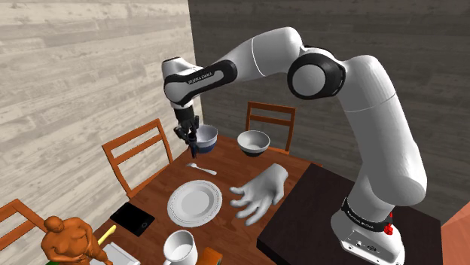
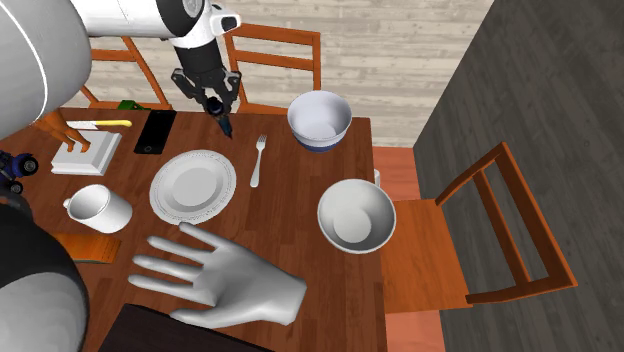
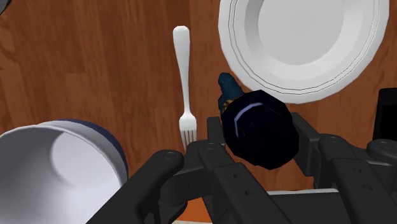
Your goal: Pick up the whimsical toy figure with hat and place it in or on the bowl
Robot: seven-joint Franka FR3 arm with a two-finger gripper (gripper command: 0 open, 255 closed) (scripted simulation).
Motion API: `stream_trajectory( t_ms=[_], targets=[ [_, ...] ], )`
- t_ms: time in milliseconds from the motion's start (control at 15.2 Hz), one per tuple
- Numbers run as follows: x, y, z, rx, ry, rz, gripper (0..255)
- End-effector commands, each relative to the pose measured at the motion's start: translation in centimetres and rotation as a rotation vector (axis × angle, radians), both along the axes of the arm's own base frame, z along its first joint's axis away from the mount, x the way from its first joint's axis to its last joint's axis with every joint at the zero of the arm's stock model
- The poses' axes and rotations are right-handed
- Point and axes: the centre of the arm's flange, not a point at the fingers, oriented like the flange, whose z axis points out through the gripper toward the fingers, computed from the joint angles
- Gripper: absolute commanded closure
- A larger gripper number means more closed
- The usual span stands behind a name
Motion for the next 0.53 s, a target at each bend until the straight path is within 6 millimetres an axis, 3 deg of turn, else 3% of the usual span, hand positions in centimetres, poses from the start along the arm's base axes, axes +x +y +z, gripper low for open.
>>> stream_trajectory(
  t_ms=[0,132,462],
  targets=[
    [-0.1,-0.1,1.1,0.0,0.0,0.0,255],
    [-0.1,-0.1,1.8,0.0,0.0,0.0,255],
    [-1.6,-6.5,2.5,0.0,0.0,0.0,255]
  ],
)
